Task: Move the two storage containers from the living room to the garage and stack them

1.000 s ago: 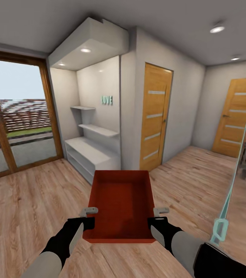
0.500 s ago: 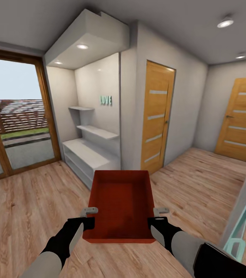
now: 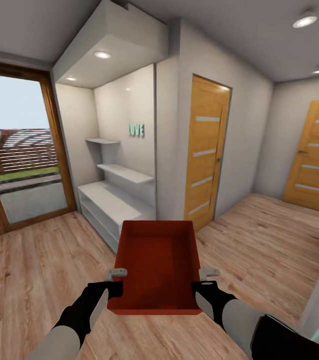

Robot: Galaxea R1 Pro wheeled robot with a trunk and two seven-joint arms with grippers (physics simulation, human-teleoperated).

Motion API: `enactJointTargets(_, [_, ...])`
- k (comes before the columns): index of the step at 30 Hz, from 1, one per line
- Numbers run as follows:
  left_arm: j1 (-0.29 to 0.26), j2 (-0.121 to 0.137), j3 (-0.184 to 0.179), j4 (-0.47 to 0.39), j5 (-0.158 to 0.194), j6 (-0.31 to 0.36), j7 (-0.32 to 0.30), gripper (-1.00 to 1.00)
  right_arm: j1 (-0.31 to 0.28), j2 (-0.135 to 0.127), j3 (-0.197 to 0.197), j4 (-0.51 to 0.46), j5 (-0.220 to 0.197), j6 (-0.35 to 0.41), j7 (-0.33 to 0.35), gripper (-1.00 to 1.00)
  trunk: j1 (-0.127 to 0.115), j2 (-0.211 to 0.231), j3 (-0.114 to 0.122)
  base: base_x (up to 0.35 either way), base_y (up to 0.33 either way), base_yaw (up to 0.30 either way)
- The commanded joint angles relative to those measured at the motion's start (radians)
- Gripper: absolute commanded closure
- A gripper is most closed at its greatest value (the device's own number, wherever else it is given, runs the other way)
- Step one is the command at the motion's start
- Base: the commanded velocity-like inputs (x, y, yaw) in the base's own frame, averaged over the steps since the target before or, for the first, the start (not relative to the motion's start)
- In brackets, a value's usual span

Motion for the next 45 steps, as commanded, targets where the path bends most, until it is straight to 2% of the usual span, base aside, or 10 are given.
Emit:
enactJointTargets(1, [0.000, 0.000, 0.004, -0.001, -0.014, 0.007, 0.010, 1.00, -0.001, -0.010, -0.001, 0.000, 0.008, 0.006, -0.023, 1.00, 0.001, -0.001, 0.000, 0.323, 0.000, 0.000])
enactJointTargets(12, [0.000, -0.001, 0.003, -0.001, -0.014, 0.007, 0.010, 1.00, -0.001, -0.010, -0.001, 0.000, 0.008, 0.006, -0.024, 1.00, 0.001, -0.001, 0.000, 0.323, 0.000, -0.031])
enactJointTargets(45, [0.000, -0.001, 0.003, -0.001, -0.014, 0.006, 0.010, 1.00, -0.001, -0.010, -0.001, 0.000, 0.007, 0.006, -0.025, 1.00, 0.001, -0.001, 0.000, 0.323, 0.000, -0.245])
